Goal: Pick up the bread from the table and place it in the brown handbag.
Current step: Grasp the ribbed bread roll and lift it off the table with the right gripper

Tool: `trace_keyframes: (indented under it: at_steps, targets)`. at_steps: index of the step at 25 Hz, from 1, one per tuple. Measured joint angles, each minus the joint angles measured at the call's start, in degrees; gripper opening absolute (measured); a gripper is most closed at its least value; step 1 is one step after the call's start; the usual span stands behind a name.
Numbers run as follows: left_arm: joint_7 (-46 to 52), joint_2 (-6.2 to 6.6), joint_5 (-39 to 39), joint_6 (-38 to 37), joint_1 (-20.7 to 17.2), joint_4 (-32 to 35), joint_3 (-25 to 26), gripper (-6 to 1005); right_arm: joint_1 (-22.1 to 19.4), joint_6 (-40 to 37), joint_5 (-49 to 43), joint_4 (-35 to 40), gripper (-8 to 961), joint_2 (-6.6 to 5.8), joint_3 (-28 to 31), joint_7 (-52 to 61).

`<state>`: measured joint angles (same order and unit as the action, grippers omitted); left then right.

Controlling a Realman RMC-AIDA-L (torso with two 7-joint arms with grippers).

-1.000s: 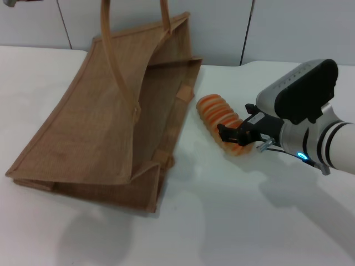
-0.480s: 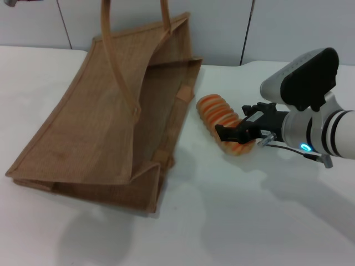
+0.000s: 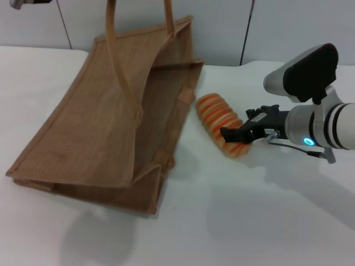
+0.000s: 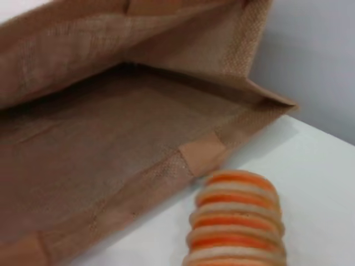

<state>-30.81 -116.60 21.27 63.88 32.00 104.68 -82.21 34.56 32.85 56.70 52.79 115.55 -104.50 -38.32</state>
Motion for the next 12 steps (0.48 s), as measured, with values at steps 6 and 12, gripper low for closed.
trace_keyframes:
  at_steps: [6,12]
  targets:
    - [0.0,0.05,0.0,0.0,-0.1,0.0,0.0,120,0.8,2.3,4.7,-0.5,865,0.11,-0.2,-3.3]
    - [0.0,0.06,-0.1,0.0,-0.1,-0.1,-0.1,120,1.0,2.9,4.9,-0.4,866,0.12,-0.2,-3.4]
